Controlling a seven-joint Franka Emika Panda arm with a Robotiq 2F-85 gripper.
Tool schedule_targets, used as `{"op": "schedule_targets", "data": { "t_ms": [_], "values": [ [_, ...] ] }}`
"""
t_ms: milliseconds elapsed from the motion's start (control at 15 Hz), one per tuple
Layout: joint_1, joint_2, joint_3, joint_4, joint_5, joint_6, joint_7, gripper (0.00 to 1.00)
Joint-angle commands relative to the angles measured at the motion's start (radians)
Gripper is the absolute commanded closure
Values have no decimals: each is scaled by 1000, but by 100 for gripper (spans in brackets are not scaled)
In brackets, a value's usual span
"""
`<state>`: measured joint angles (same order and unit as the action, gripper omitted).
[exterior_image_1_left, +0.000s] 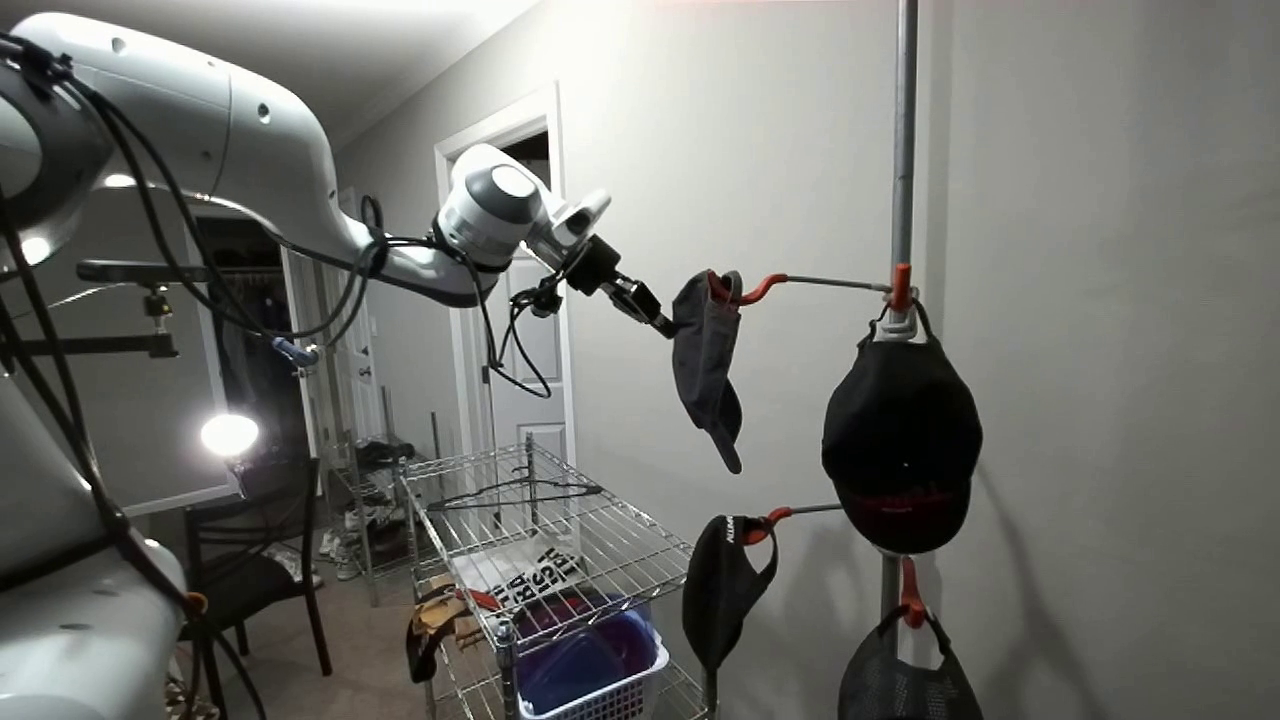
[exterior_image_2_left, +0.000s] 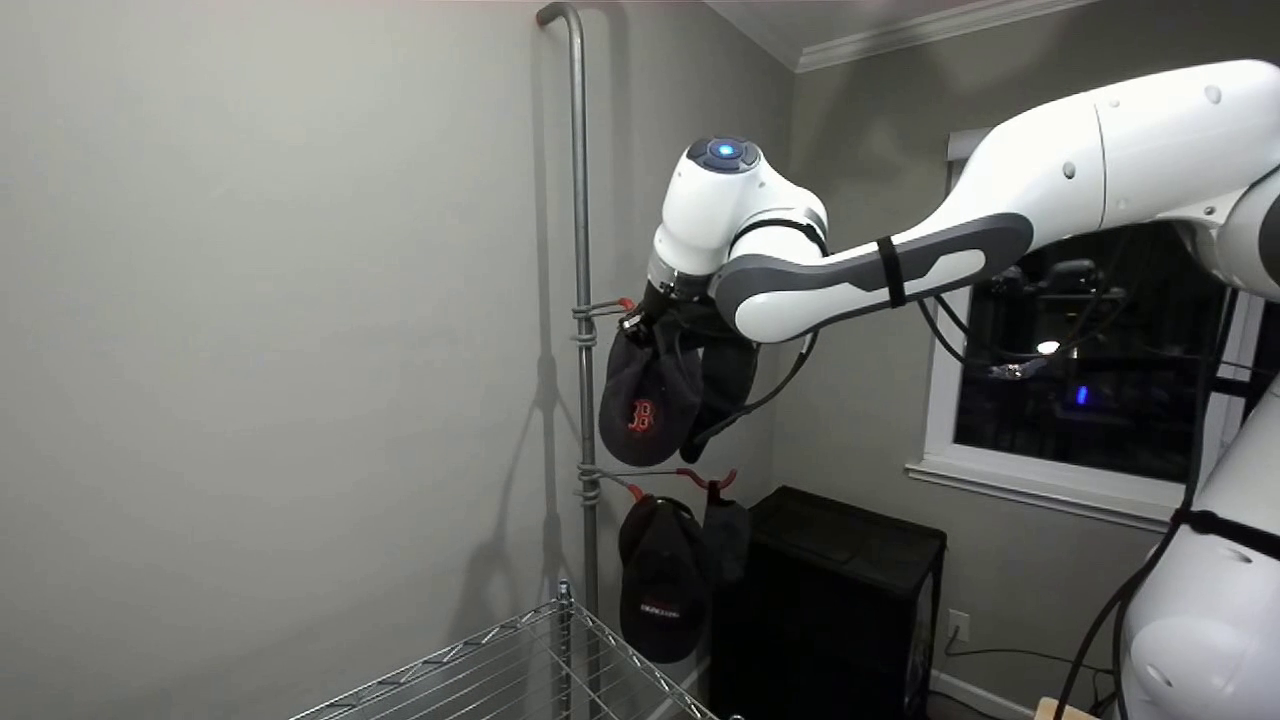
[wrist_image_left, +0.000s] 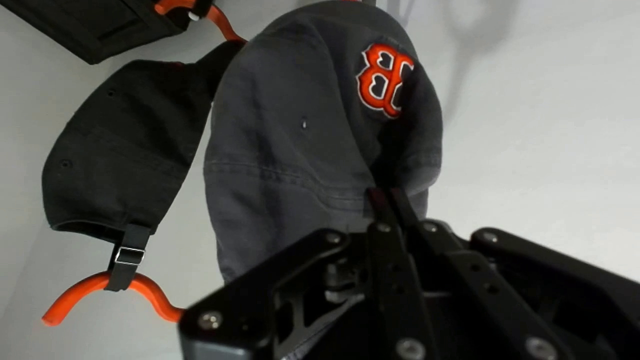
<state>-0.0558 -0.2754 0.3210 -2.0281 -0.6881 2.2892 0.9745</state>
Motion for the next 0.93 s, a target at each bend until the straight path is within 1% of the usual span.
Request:
{"op": "schedule_targets", "data": {
  "t_ms": [0, 133, 400, 733, 867],
  "values": [
    [25, -6, -15, 6, -50, -16, 56, 96],
    [43, -28, -15, 5, -42, -35, 67, 96],
    [79, -107, 10, -11, -54, -55, 89, 96],
    [79, -169, 53, 7, -120, -101, 152, 97],
    [84, -181, 58, 10, -122, -122, 160, 97]
  ]
}}
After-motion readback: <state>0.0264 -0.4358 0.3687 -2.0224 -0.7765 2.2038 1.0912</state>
